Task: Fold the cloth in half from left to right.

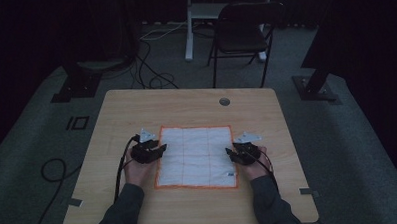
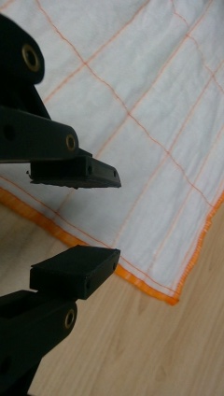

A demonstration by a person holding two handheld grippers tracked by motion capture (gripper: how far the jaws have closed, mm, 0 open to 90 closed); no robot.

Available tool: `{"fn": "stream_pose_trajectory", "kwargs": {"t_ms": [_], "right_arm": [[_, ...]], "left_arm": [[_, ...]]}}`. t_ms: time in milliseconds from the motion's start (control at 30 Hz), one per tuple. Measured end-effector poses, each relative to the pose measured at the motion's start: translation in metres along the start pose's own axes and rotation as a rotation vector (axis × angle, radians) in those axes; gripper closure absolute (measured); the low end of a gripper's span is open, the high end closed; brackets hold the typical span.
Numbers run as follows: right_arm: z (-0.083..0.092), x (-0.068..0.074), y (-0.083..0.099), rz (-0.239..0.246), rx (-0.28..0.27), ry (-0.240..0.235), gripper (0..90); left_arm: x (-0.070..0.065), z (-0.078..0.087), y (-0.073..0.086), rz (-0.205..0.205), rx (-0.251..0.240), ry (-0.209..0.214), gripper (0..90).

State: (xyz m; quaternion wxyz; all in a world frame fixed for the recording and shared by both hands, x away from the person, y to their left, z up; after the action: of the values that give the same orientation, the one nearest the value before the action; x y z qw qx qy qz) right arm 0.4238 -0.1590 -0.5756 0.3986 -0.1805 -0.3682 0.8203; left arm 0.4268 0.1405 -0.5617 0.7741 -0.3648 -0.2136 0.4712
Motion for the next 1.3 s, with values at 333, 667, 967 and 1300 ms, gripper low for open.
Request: {"fn": "stream_pose_trajectory", "kwargs": {"t_ms": [333,667,967,1300], "right_arm": [[0.003,0.005,0.011,-0.024,0.003,-0.001,58.0],[0.000,0.008,0.017,-0.018,0.027,-0.002,57.5],[-0.003,0.013,0.018,0.004,0.043,0.001,57.2],[-0.004,0.012,0.020,0.005,0.049,-0.001,56.6]], "left_arm": [[-0.006,0.006,0.014,-0.003,0.007,-0.015,57.0],[-0.010,0.002,0.031,0.027,0.031,-0.018,55.2],[-0.011,-0.004,0.037,0.025,0.057,-0.047,54.3],[-0.010,-0.008,0.037,0.025,0.060,-0.047,53.1]]}}
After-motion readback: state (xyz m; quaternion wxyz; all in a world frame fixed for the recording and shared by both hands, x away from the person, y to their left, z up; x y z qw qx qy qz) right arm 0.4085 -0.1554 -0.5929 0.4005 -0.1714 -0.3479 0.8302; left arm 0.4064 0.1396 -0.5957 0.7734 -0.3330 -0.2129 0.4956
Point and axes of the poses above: each handheld gripper's, and its own axes: z roughly backward along the jaws, y roughly out of its underside, x roughly to its left, the point moved 8 cm from there along -z, roughly forward along the jaws, and after that the axes turned 4 degrees about -y, right-handed, at the moved point
